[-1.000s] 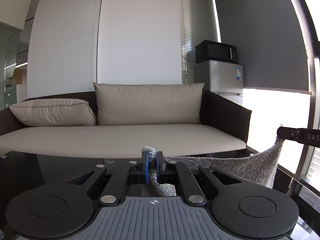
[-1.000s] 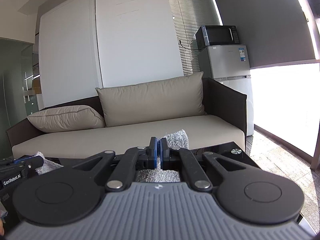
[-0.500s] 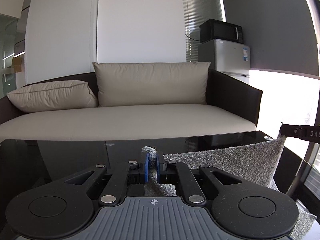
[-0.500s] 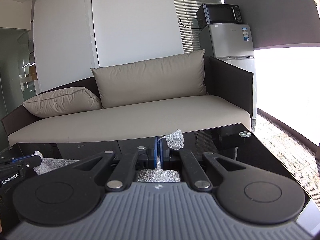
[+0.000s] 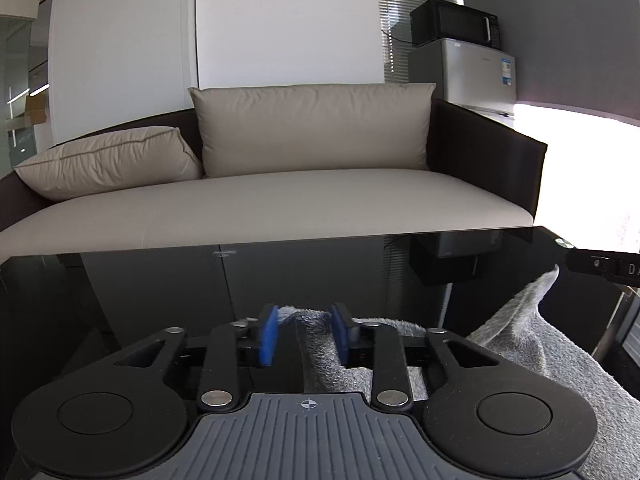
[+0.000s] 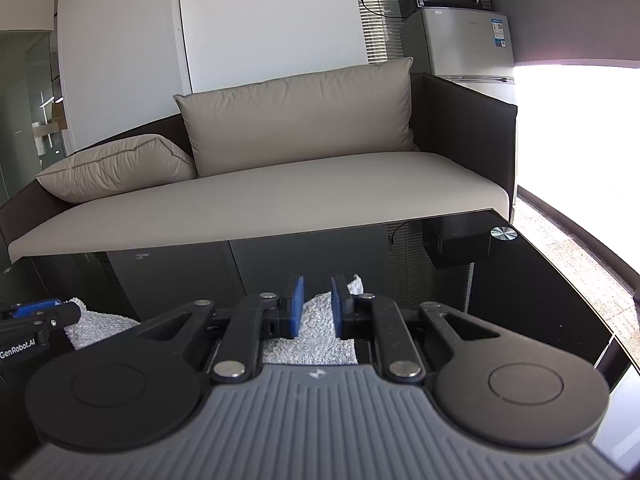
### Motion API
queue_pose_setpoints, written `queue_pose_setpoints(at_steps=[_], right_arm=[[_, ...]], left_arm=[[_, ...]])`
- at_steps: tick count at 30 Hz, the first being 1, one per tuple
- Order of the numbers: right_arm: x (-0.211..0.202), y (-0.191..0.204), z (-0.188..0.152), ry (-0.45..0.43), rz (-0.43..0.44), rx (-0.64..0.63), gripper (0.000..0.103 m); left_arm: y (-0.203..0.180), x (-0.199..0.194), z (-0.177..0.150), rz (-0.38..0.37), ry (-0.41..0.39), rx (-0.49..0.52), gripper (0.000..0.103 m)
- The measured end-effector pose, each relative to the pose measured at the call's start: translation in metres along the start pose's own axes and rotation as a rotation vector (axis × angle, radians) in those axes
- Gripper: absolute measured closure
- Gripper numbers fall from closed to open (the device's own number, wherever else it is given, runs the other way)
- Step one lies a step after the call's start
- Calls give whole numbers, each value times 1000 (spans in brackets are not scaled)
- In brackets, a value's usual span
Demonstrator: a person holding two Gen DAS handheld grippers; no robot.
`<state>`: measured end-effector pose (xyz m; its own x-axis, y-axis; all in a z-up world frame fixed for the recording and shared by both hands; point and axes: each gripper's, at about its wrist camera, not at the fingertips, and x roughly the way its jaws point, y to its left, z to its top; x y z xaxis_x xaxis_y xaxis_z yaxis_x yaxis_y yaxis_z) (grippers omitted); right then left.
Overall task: Fold towel
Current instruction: 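Lay the towel flat on the table and open both grippers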
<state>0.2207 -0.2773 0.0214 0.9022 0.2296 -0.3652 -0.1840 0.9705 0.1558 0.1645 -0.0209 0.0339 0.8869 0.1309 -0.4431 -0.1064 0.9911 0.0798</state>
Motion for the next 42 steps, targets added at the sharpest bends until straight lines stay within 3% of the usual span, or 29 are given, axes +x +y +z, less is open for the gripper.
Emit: queue_pose_setpoints(at_steps=[4, 9, 16, 24, 32, 42], right_arm=[[-3, -6, -1, -1, -15, -5, 52], [-1, -9, -9, 69, -26, -50, 52], [2, 0, -27, 144, -71, -215, 52], [11, -2, -39, 209, -96, -253, 50], [19, 2, -51, 268, -140, -334, 50], [13, 2, -52, 282, -209, -345, 46]], left_arm=[[10, 0, -1, 14, 26, -17, 52], [21, -4, -5, 24, 64, -18, 46], [21, -9, -20, -1, 147, 79, 46], [14, 2, -36, -13, 225, 130, 46], [11, 6, -42, 1, 239, 150, 45], [13, 1, -43, 43, 240, 166, 44]])
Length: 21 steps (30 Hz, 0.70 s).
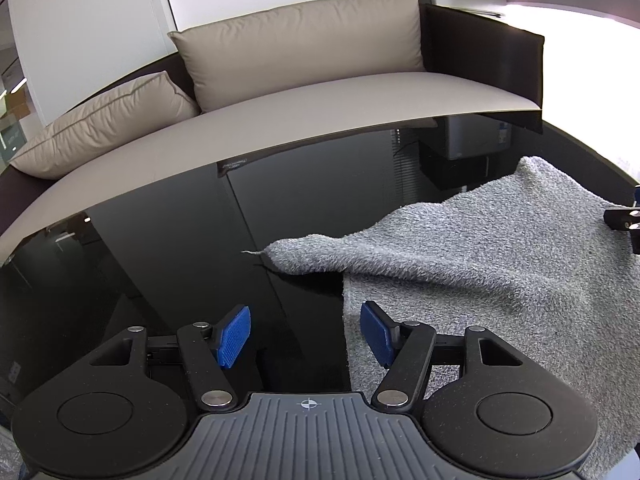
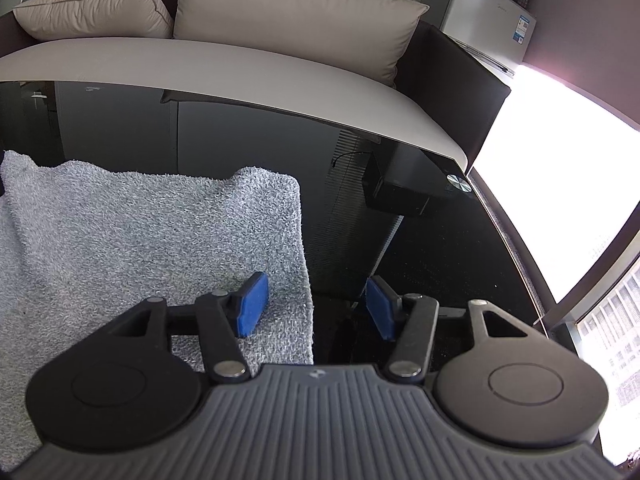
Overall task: Fold towel
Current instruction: 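Lay the towel flat on the table and open both grippers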
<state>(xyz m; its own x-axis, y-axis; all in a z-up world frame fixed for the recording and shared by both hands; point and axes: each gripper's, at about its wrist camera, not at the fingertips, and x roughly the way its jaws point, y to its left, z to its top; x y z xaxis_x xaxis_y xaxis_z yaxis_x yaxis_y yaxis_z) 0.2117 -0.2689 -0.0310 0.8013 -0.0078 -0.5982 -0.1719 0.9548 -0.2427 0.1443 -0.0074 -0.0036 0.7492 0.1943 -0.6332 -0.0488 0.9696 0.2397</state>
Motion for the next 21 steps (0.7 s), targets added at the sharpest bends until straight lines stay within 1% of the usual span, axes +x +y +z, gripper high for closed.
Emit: queue_pose_setpoints(at_steps=[6, 14, 16, 18, 21], right_arm=[[-10, -7, -11, 11, -32, 23, 46], [-14, -11, -17, 7, -35, 41, 46], [-14, -11, -17, -6, -40, 44, 46], [-17, -16, -17, -16, -34, 73, 46], [-27, -30, -18, -23, -3, 125, 45]], left_arm=[[2, -4, -3, 16, 2, -10, 44], [6, -10, -8, 27, 4, -19, 44], [8, -11, -9, 25, 4, -31, 44], [11, -12, -9, 23, 2, -37, 45], [12, -17, -11, 11, -6, -38, 46]])
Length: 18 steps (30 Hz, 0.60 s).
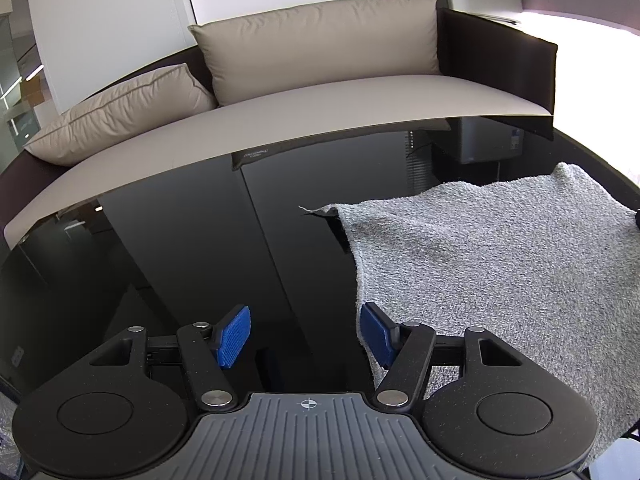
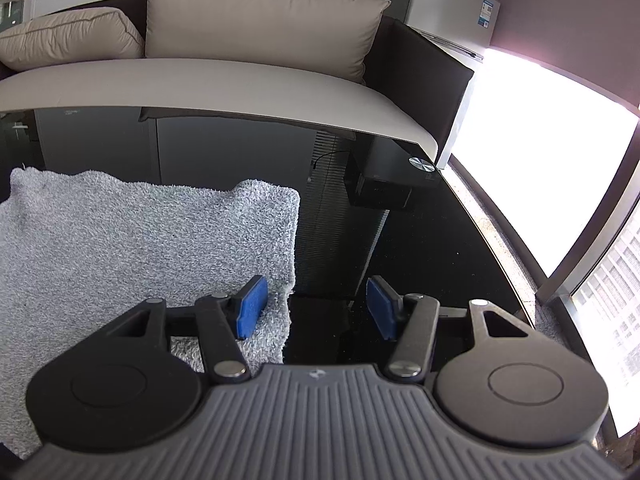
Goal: Fold towel
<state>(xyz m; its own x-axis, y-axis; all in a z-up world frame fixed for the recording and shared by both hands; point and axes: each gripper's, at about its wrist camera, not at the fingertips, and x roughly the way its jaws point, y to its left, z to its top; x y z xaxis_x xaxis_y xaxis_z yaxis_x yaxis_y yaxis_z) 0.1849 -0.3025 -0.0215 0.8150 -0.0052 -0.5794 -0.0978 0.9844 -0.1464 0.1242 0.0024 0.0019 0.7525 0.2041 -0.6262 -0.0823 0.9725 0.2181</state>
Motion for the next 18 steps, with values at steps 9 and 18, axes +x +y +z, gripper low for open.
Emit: queue_pose_setpoints(at_steps=[9, 18], right_arm=[[-40, -15, -15, -41, 15, 29, 45], [-56, -14, -28, -28, 43, 30, 45]], left_arm=[[-1, -26, -14, -57, -15, 0, 45], [-8, -40, -32, -89, -1, 33, 45]])
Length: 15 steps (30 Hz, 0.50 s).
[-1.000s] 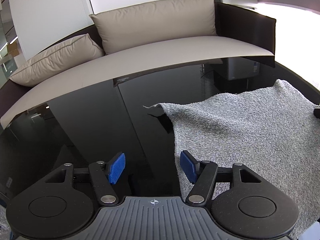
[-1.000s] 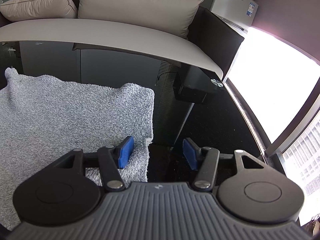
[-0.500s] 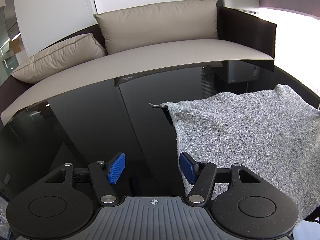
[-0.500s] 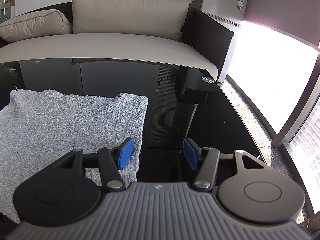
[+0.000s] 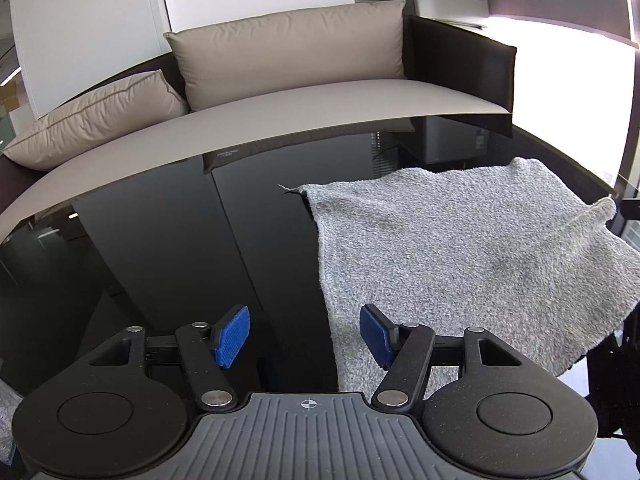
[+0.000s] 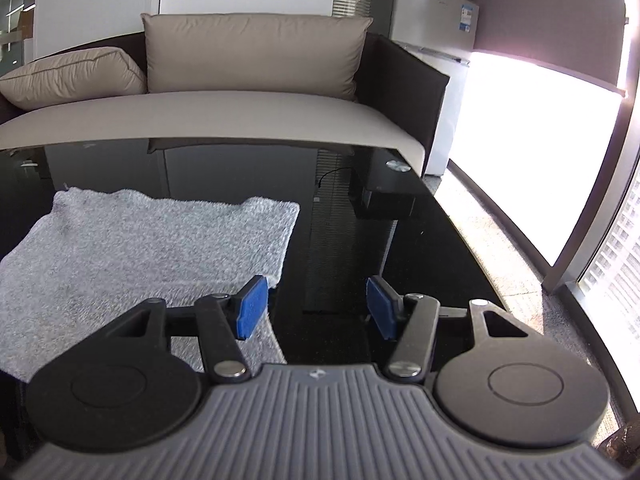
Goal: Fold towel
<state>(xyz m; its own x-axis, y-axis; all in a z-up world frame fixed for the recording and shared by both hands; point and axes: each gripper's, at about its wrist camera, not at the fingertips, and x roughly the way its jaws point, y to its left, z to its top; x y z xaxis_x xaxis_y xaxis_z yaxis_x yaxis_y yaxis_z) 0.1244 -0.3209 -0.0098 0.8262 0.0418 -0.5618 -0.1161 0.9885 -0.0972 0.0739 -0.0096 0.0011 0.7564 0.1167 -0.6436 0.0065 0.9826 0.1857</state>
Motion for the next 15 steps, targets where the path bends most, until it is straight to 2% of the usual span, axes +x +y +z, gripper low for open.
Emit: queue_pose_setpoints(at_steps=[4, 7, 15], right_arm=[[2, 12, -10, 44, -40, -84, 45], [4, 13, -16, 77, -43, -88, 45], [-6, 11, -25, 94, -47, -77, 45]], left_arm=[[-5, -2, -5, 3, 6, 7, 45], [-5, -5, -8, 0, 9, 1, 45], [-6, -14, -17, 4, 7, -9, 45]])
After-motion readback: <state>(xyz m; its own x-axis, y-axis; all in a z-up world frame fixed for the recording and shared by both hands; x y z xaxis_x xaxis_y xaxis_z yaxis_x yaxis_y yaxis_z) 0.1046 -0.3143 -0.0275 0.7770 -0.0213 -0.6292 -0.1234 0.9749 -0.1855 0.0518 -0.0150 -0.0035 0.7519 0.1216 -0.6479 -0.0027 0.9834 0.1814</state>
